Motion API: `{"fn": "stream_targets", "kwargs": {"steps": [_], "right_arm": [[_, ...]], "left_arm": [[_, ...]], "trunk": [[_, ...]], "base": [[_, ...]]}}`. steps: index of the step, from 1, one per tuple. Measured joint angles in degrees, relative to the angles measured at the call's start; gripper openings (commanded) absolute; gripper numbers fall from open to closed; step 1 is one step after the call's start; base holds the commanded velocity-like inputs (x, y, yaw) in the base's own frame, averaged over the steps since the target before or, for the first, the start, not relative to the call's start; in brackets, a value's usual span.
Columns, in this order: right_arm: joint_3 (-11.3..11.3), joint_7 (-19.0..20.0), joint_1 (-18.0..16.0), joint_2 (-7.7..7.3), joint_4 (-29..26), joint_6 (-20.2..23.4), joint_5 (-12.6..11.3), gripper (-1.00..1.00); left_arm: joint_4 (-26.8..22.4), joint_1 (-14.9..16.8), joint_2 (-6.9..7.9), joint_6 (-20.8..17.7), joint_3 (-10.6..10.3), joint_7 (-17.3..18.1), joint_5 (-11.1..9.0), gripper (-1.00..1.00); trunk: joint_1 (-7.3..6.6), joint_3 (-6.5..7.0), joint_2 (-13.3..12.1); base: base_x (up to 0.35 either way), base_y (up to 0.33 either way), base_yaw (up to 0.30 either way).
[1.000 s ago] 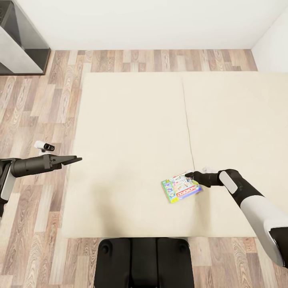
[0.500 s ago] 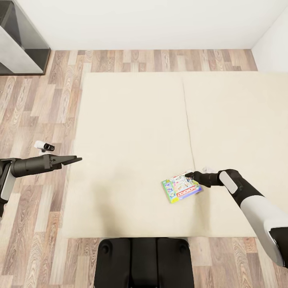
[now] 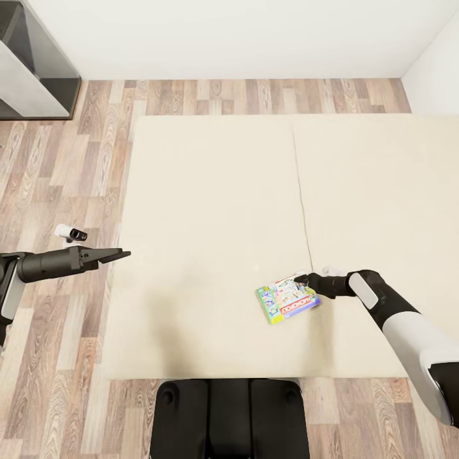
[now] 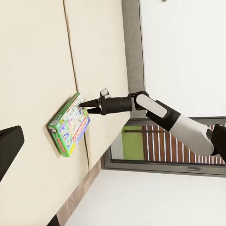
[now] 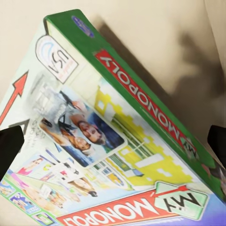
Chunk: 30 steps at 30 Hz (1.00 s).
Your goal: Put all the toys in the child's room - the three board games (two on the bed and one on the table), the two jigsaw puzzles on the table, and the tennis ball on the table - inside the toy box on the table in the child's room.
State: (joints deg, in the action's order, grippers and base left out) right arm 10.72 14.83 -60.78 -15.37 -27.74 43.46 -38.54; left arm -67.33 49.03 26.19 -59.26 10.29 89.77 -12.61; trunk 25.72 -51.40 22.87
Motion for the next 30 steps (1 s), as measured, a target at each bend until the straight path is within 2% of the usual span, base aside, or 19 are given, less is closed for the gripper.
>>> {"fn": "stream_targets", "kwargs": {"steps": [20,30], "right_arm": [[0.03,0.02,0.03,-0.60,0.04,-0.06,0.26,1.00],[-0.01,0.00,0.01,-0.05,0.01,-0.05,0.37,1.00]], "left_arm": [[-0.02,0.00,0.00,0.00,-0.02,0.00,0.01,1.00],[-0.01,-0.02,0.00,0.00,0.02,0.00,0.01,1.00]], "trunk": [[0.01,0.00,-0.01],[0.00,0.00,0.00]], "base": [[0.000,0.049,0.000],[0.000,0.076,0.000]]}}
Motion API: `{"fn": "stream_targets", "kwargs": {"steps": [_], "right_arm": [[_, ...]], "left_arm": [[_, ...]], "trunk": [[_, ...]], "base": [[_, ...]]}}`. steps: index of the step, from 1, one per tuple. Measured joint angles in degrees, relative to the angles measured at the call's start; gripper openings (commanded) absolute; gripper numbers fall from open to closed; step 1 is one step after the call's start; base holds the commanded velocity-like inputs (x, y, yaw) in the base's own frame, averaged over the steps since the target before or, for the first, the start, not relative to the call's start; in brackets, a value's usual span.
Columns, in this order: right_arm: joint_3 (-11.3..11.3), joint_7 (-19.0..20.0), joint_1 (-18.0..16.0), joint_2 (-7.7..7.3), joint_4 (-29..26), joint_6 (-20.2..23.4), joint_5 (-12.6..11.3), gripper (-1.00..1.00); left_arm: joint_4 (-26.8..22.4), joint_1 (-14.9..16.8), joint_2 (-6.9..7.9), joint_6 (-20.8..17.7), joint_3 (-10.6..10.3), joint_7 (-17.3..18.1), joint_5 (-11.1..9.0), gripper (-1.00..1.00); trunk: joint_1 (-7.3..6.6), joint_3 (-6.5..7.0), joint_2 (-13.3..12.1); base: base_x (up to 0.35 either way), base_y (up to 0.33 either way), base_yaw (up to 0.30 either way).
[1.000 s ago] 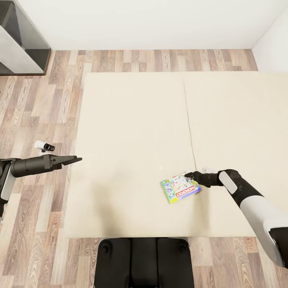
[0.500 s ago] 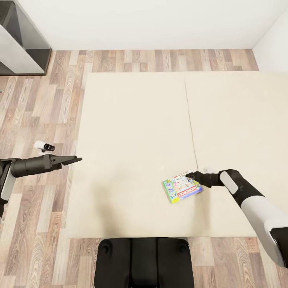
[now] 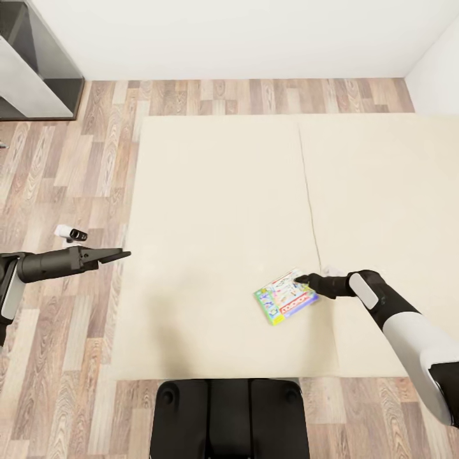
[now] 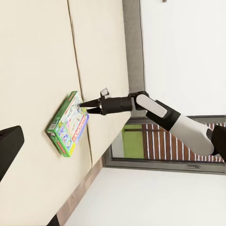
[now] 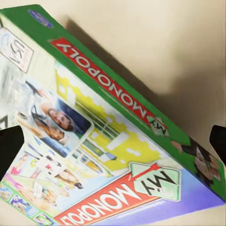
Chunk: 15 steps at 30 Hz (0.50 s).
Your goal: Put all the toys in the child's room - the three board games (two on the bed and one on the table), the two jigsaw puzzles on the table, and the tennis ball on the table - inside the toy box on the table in the child's room.
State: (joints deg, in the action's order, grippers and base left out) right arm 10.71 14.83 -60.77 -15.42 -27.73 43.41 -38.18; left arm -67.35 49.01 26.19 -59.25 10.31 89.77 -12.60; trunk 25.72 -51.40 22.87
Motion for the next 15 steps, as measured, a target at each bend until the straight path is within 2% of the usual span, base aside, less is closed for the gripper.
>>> {"fn": "stream_targets", "kwargs": {"steps": [15], "right_arm": [[0.03,-0.06,0.02,0.07,0.02,0.20,-0.03,1.00]], "left_arm": [[0.01,0.04,0.01,0.00,0.01,0.00,-0.01,1.00]], "trunk": [[0.00,0.00,-0.01]], "base": [[0.000,0.022,0.000]]}}
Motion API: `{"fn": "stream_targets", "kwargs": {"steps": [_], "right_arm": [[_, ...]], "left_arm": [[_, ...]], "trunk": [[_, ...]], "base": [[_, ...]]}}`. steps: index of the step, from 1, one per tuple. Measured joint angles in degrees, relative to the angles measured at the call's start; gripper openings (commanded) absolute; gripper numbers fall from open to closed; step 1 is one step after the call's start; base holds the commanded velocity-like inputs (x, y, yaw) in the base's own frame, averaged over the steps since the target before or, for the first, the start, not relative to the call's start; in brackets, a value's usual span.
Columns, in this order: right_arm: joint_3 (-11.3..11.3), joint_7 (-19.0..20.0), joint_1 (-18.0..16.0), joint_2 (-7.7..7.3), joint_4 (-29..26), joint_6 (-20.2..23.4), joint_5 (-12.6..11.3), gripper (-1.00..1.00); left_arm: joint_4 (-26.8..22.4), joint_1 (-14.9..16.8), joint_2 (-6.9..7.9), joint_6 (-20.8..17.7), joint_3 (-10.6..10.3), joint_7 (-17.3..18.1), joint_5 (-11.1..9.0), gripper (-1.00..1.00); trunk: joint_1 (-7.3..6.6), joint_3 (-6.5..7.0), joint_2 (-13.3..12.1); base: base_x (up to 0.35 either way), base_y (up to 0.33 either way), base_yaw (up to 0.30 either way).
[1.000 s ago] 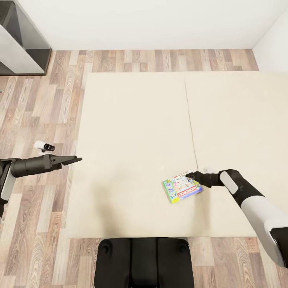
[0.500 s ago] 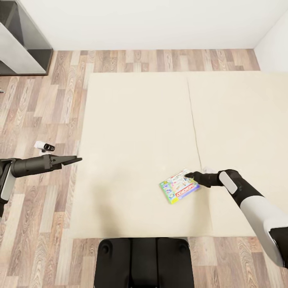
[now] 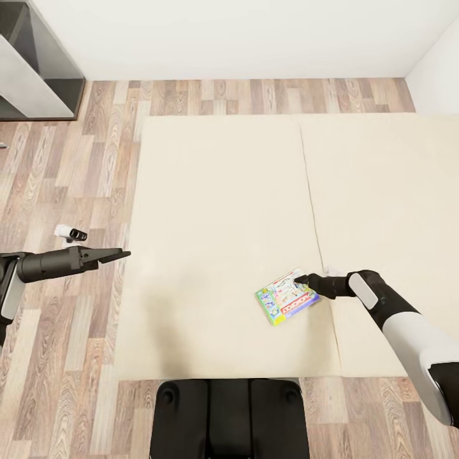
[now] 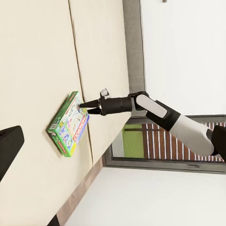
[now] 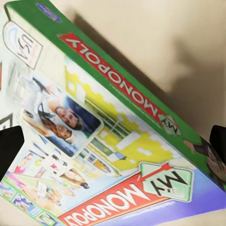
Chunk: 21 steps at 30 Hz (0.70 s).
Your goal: Put all the toys in the child's room - the three board games (two on the bed and one on the table), the two jigsaw puzzles on the table, and the tennis ball on the table - inside the toy box on the table in the child's room.
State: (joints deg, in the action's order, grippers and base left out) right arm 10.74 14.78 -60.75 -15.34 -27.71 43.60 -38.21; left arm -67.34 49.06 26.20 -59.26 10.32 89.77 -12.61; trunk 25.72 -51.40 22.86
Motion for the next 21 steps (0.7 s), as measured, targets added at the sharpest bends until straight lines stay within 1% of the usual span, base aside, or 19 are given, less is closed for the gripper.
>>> {"fn": "stream_targets", "kwargs": {"steps": [10,12,13,14,17,19,21], "right_arm": [[0.01,0.12,-0.01,-0.02,-0.01,0.06,-0.05,1.00],[-0.03,0.32,-0.01,0.27,-0.01,0.19,-0.02,1.00],[-0.08,0.51,0.00,0.56,0.00,0.28,-0.53,1.00],[-0.07,0.47,-0.01,0.75,-0.01,0.30,-0.37,1.00],[-0.14,0.71,-0.01,1.88,0.07,0.49,-1.19,1.00],[-0.20,0.92,0.00,2.01,0.47,0.61,-2.17,1.00],[-0.23,0.97,0.00,2.03,1.19,0.67,-2.50,1.00]], "left_arm": [[0.00,-0.05,-0.01,0.00,-0.07,0.00,0.00,1.00],[0.00,-0.02,-0.01,0.00,-0.03,0.00,0.00,1.00],[0.00,-0.01,-0.01,0.00,-0.05,0.00,-0.01,1.00],[0.00,-0.02,-0.01,0.00,-0.06,0.00,0.00,1.00],[0.00,-0.04,0.00,0.00,-0.03,0.00,0.00,1.00],[0.01,-0.03,-0.01,0.01,-0.06,0.00,0.00,1.00],[0.01,-0.04,0.00,0.01,-0.05,0.00,0.00,1.00]], "trunk": [[0.00,0.00,0.00],[0.00,0.00,0.00],[0.00,0.00,0.00],[0.00,0.00,0.00],[0.01,0.00,0.00],[0.01,0.00,-0.01],[0.01,0.00,-0.01]], "base": [[0.000,0.000,0.000],[0.000,0.000,0.000],[0.000,0.000,0.000],[0.000,0.000,0.000],[0.000,0.000,0.000],[0.000,0.000,0.000],[0.000,0.000,0.000]]}}
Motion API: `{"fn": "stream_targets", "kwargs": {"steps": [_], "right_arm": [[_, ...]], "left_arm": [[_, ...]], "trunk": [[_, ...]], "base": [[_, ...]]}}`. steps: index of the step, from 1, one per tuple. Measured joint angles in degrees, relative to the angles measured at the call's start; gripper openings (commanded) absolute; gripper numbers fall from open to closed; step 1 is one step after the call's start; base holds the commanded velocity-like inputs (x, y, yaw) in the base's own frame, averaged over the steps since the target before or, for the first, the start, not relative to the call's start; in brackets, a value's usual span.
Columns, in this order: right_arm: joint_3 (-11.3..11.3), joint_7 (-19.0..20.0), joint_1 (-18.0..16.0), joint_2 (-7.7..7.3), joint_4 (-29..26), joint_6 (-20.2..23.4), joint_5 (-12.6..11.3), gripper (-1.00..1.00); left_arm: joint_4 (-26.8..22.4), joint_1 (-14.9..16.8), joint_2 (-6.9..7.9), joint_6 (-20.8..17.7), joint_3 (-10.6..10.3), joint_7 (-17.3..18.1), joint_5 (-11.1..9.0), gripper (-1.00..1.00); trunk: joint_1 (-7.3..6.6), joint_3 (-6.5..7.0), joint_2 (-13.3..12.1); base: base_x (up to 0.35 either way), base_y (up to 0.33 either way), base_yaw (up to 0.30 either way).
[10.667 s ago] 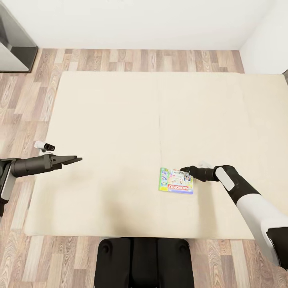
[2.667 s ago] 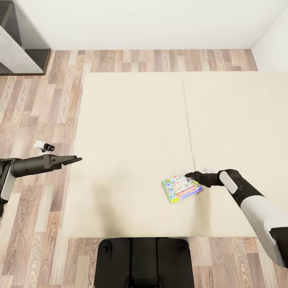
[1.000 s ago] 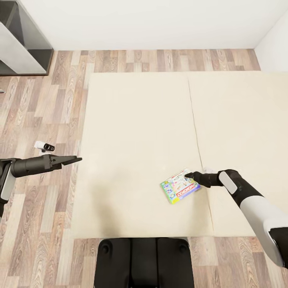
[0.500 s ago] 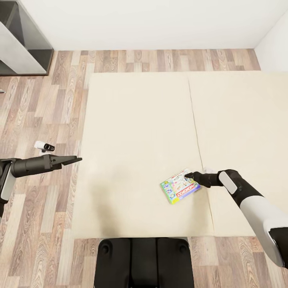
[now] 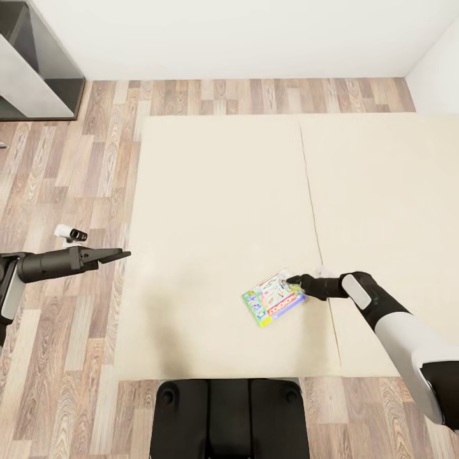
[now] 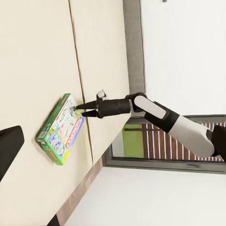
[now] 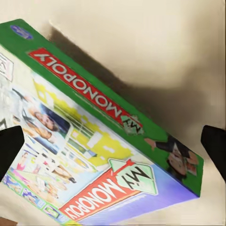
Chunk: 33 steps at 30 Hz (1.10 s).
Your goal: Put all the toys in the child's room - the three board games (two on the bed and one on the table), the two jigsaw puzzles on the table, and the tennis ball on the table - inside the toy box on the table in the child's room.
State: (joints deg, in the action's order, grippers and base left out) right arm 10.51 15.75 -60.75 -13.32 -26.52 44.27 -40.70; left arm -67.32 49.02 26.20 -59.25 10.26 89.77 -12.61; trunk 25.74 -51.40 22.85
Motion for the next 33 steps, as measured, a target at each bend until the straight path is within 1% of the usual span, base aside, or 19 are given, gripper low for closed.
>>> {"fn": "stream_targets", "kwargs": {"steps": [9,15,20,29,33], "right_arm": [[-0.02,0.06,0.00,0.05,1.19,0.03,-0.13,1.00],[-0.03,-0.02,-0.03,0.44,1.22,-0.01,0.89,1.00],[0.04,-0.12,-0.02,-0.14,1.24,0.01,0.88,1.00],[0.04,-0.10,-0.03,-0.24,1.24,-0.02,0.94,1.00],[0.02,-0.05,-0.03,-0.62,1.23,-0.08,0.91,1.00]], "left_arm": [[0.00,0.01,-0.02,0.00,0.04,0.00,0.00,1.00],[-0.02,-0.02,0.00,-0.01,-0.01,0.00,0.00,1.00],[-0.02,0.01,0.02,-0.01,0.04,0.00,0.01,1.00],[-0.01,-0.02,0.00,-0.01,-0.03,0.00,0.00,1.00],[-0.02,-0.02,-0.01,-0.01,-0.03,0.00,0.00,1.00]], "trunk": [[0.00,0.00,0.00],[-0.02,0.01,0.02],[-0.02,0.01,0.02],[-0.02,0.01,0.02],[-0.01,0.01,0.02]], "base": [[0.000,0.000,0.000],[0.000,0.023,0.000],[0.000,0.075,0.000],[0.000,0.015,0.000],[0.000,0.058,0.000]]}}
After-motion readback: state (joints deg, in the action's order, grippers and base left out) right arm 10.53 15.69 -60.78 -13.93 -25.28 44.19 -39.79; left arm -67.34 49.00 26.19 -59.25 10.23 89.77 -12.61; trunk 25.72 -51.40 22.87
